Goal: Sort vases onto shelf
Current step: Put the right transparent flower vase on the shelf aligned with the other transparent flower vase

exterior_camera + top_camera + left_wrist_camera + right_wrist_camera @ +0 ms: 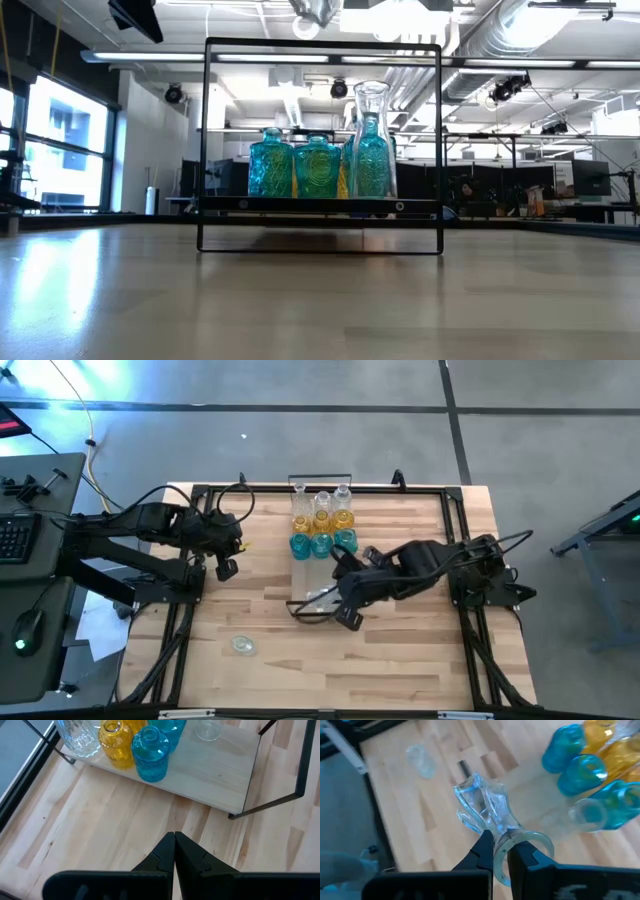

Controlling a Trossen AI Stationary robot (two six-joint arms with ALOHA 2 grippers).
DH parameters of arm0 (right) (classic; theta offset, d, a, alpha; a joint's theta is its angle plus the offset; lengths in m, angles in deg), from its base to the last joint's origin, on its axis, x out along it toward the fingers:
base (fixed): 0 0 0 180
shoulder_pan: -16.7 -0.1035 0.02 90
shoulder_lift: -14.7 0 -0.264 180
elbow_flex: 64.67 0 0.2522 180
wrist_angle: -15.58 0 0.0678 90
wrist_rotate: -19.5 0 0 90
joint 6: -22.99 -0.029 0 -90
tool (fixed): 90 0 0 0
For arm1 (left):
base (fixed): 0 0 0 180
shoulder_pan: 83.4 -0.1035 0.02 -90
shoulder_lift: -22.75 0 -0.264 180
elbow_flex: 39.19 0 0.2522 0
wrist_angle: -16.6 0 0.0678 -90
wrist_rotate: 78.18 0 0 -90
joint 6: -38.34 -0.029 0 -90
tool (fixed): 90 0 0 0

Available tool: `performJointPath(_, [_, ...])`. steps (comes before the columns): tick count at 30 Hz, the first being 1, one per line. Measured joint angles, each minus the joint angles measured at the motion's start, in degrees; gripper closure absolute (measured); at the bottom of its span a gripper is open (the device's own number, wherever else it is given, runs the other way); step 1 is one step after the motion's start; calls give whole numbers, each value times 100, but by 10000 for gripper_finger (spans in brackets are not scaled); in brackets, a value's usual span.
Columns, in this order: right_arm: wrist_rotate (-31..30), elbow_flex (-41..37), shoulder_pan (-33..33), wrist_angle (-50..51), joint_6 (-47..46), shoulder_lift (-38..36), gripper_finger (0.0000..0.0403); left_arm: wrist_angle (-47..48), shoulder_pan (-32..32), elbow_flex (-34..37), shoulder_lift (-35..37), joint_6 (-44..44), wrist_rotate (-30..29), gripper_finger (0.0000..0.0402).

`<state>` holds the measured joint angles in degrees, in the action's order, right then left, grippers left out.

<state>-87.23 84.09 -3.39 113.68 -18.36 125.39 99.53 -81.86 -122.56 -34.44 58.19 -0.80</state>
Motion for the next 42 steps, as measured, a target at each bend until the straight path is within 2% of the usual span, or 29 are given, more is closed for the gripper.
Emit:
performJointPath(8, [-152, -1, 661, 118, 819, 32, 402, 2, 0, 0, 0, 8, -19, 401])
performJointPath(19, [1232, 0, 1625, -184, 2187, 108, 402, 0, 2, 0, -2, 410, -159, 401])
performJointPath(26, [1790, -2, 1904, -525, 2940, 341, 402, -11, 0, 0, -7, 732, -219, 401])
performJointPath(36, [1925, 0, 2239, -178, 3567, 571, 402, -53, 2, 0, -7, 1129, -374, 401])
performJointPath(42, [2111, 0, 2200, 121, 3869, 730, 402, -111, -2, 0, -2, 1299, -483, 401])
